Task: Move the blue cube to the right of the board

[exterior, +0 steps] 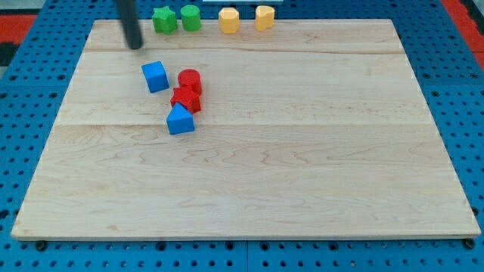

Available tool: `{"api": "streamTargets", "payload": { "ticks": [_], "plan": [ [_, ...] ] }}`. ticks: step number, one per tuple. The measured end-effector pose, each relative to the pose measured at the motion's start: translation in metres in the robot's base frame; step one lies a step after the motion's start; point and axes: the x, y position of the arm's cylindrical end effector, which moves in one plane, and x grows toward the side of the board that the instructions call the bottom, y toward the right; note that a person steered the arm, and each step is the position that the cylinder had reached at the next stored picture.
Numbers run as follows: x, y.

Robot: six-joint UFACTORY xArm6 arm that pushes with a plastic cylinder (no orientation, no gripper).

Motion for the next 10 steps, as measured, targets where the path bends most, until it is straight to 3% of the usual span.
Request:
{"api": "streamTargets", "payload": {
  "ticks": [1, 2, 5, 10],
  "plan": [
    [0.065, -0.045],
    [0.11, -0.039],
    [0.081, 0.05],
    [0.075, 0.067]
  ]
}}
